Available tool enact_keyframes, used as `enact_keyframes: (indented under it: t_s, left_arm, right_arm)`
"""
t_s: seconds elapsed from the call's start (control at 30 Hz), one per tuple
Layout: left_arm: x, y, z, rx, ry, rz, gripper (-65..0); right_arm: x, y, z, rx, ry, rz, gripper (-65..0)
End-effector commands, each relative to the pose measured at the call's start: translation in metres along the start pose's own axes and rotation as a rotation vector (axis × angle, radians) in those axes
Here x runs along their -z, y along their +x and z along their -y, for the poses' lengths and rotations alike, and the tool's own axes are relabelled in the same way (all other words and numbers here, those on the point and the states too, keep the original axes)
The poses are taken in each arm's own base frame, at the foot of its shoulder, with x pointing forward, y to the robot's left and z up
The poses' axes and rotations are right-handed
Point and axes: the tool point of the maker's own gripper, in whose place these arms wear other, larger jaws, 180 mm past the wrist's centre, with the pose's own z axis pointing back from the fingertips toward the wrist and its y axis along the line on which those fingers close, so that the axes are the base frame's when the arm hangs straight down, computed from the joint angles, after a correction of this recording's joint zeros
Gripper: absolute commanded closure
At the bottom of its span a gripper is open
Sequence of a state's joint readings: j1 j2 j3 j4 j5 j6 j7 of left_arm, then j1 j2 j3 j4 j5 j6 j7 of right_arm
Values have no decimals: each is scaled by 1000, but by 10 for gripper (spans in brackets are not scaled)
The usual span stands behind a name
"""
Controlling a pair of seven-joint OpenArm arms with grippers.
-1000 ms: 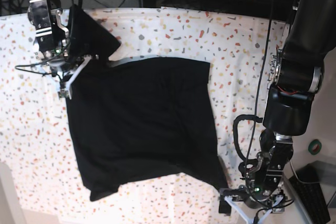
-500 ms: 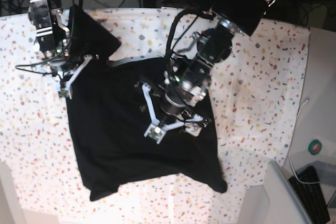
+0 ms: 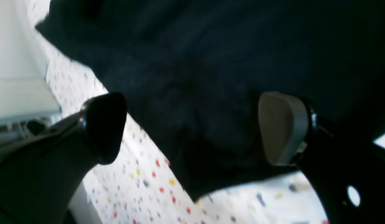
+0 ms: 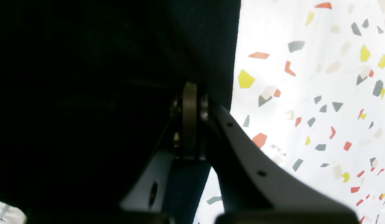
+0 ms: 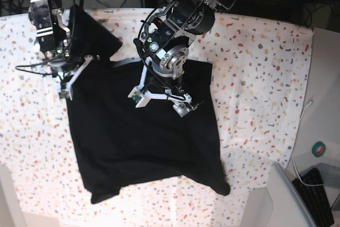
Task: Layout the t-shirt on the table in an organized manner, then fold the t-shirt properly
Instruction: 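Grasp the shirt's collar edge with the left gripper and pull it outward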
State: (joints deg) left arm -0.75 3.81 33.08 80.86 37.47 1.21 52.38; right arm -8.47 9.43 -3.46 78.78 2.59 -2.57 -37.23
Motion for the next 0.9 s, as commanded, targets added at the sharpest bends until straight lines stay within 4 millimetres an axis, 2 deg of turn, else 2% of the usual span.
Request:
enact_keyframes:
  t_s: [0.0, 0.23, 0.47, 0.6, 0.8, 0.87]
  left_arm:
    - [-5, 13, -4, -17, 15, 32, -643]
    - [-7, -2, 14, -10, -21, 0, -643]
    - [3, -13, 29, 15, -50, -1, -643]
    - [5, -12, 24, 15, -41, 1, -643]
    - [19, -19, -13, -59, 21, -36, -643]
    - [23, -23, -15, -57, 26, -50, -643]
  right_arm:
    - [0, -14, 4, 0, -9, -58, 0]
    - [0, -13, 4, 1, -9, -55, 0]
    - [0, -12, 4, 1, -9, -53, 0]
    - [0, -13, 4, 0, -9, -55, 0]
    - [0, -14, 4, 0, -9, -58, 0]
    - [1, -15, 4, 0, -9, -60, 0]
